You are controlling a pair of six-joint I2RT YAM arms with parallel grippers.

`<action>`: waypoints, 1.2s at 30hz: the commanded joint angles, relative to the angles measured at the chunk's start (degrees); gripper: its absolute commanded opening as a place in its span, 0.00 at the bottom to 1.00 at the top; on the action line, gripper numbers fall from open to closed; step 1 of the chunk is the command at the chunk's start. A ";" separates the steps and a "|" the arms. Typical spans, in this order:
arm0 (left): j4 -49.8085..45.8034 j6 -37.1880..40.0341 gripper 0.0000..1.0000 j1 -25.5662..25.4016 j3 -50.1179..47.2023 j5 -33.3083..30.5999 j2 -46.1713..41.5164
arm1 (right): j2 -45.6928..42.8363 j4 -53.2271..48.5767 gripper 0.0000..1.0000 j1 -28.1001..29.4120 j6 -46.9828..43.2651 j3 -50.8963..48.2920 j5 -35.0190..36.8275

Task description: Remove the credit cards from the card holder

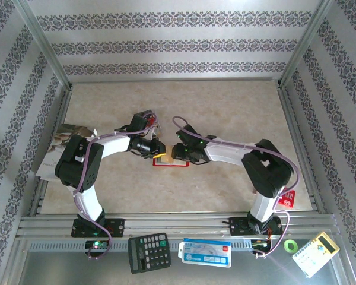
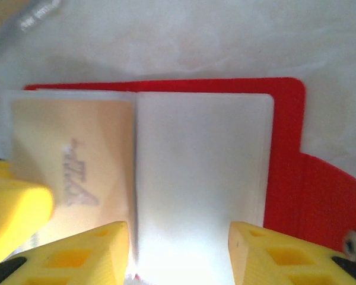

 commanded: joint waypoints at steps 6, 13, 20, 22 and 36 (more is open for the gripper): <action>4.76 -1.78 0.22 -2.15 0.69 3.27 -3.20 | -11.49 8.15 0.55 -2.06 3.54 -5.96 0.09; 8.55 -5.36 0.31 -5.74 1.81 1.54 -2.37 | -17.84 9.92 0.57 -3.06 4.92 -11.34 5.24; 8.07 -5.09 0.40 -6.58 3.27 0.76 0.08 | -20.32 9.97 0.56 -3.70 5.25 -13.76 6.90; 7.96 -5.12 0.43 -6.37 3.33 0.53 -0.19 | -20.29 10.36 0.55 -3.68 4.90 -13.94 6.84; 6.58 -7.42 0.29 -4.29 1.82 -3.63 0.07 | -10.99 8.28 0.39 -1.94 3.16 -8.98 4.09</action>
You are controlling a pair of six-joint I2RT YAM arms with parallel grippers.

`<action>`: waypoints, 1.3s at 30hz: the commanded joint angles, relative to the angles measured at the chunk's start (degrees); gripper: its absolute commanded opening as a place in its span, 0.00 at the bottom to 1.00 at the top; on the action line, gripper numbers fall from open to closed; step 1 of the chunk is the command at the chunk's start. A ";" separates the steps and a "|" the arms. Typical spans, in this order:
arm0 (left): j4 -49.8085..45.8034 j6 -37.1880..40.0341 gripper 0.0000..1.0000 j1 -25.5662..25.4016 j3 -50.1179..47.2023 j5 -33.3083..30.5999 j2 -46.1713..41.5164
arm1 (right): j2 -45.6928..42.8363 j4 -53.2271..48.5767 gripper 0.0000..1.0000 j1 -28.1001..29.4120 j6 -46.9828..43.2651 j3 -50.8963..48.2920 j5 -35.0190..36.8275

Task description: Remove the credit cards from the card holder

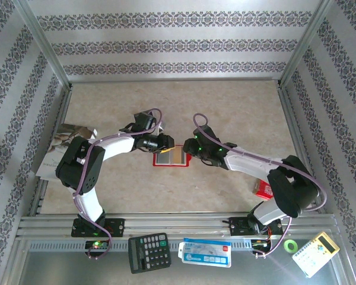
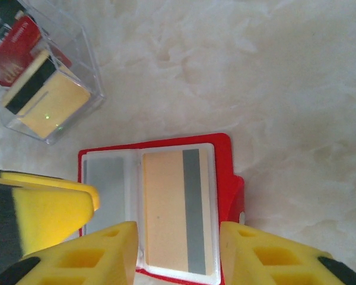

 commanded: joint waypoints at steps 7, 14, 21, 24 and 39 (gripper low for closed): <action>-3.74 0.01 0.23 -1.23 2.36 -4.54 2.78 | 7.41 -4.68 0.32 1.85 -1.86 6.98 -1.49; -2.64 -0.54 0.19 -1.21 2.19 -4.51 4.34 | 10.81 -8.59 0.25 3.10 -2.24 10.29 0.42; -2.16 -0.81 0.18 -1.20 2.12 -4.57 5.18 | 14.06 -13.47 0.25 4.31 -2.27 13.75 3.18; -1.88 -0.89 0.18 -1.21 1.82 -4.59 5.75 | 14.70 -14.29 0.27 4.11 -1.96 13.97 3.55; -1.48 -0.14 0.20 -1.10 -0.39 -4.38 6.37 | 16.43 -14.30 0.29 2.92 -1.74 14.06 1.10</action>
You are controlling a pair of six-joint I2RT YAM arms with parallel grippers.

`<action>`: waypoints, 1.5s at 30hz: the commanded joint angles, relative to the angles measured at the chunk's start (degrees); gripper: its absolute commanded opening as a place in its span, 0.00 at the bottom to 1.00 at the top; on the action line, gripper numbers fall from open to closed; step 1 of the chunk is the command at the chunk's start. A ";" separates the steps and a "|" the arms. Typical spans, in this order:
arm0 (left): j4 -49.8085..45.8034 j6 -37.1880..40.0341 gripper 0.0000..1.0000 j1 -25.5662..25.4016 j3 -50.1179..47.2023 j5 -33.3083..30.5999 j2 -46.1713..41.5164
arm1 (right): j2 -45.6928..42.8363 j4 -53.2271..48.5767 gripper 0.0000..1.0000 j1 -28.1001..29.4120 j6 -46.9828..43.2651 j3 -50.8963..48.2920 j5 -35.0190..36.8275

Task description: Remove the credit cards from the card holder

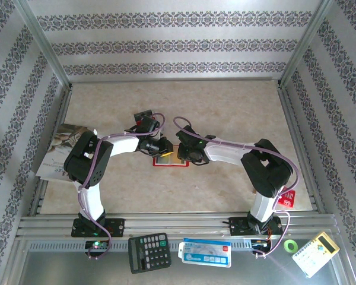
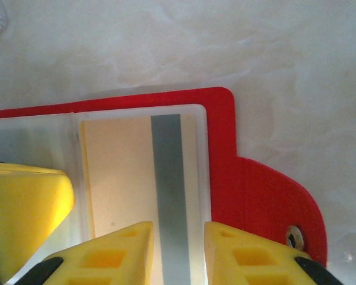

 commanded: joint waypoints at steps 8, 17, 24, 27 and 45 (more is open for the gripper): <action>0.06 0.49 0.19 0.25 -1.75 0.14 0.63 | 2.31 0.73 0.26 -0.72 -0.53 0.92 -3.24; 3.36 -0.60 0.14 0.99 -3.14 3.24 0.46 | 2.75 1.23 0.24 -0.80 -0.77 1.07 -3.88; 4.78 -1.27 0.12 1.81 -3.73 4.70 -0.53 | 3.02 1.09 0.23 -0.81 -0.82 1.01 -3.88; 3.19 -0.14 0.12 1.93 -3.62 3.30 -2.63 | 2.95 0.87 0.23 -0.82 -0.92 1.01 -3.56; 5.82 -1.93 0.16 1.50 -3.67 6.02 -2.84 | 3.10 0.67 0.23 -0.79 -0.91 0.94 -3.52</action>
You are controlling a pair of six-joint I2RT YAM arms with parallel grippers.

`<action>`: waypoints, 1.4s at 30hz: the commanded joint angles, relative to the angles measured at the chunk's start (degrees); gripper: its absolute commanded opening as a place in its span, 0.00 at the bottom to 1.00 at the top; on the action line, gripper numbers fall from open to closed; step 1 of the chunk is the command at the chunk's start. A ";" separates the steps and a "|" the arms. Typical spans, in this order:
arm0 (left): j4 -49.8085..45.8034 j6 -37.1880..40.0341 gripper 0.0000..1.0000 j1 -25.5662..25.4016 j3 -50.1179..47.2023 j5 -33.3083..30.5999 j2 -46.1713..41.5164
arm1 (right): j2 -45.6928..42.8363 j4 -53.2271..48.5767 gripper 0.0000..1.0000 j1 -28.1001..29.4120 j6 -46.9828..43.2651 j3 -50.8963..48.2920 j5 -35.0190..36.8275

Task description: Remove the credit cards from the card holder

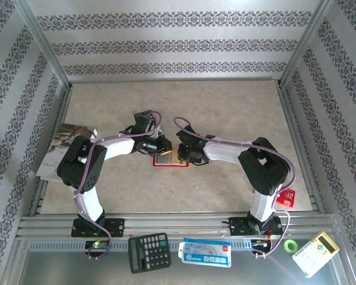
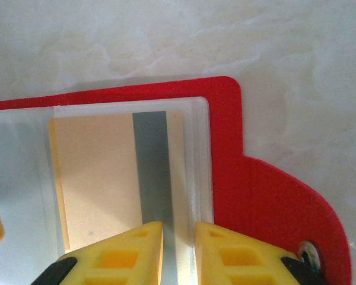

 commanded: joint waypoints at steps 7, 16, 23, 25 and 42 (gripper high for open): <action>1.28 -0.67 0.16 0.38 0.17 0.95 3.14 | 1.46 -0.12 0.23 -0.34 -0.84 0.93 -0.81; 0.83 -0.40 0.15 0.37 0.08 0.22 4.71 | 1.26 -0.37 0.23 -0.42 -1.08 0.93 -0.83; -0.02 0.42 0.13 0.38 0.47 0.47 5.21 | 1.57 -0.35 0.21 -0.47 -1.14 1.25 -1.27; -0.37 0.70 0.12 0.43 0.64 0.63 5.41 | 1.70 -0.48 0.20 -0.52 -1.22 1.25 -1.40; -0.82 1.51 0.12 0.39 2.01 3.40 6.71 | 2.23 -0.28 0.19 -0.50 -1.57 1.69 -2.39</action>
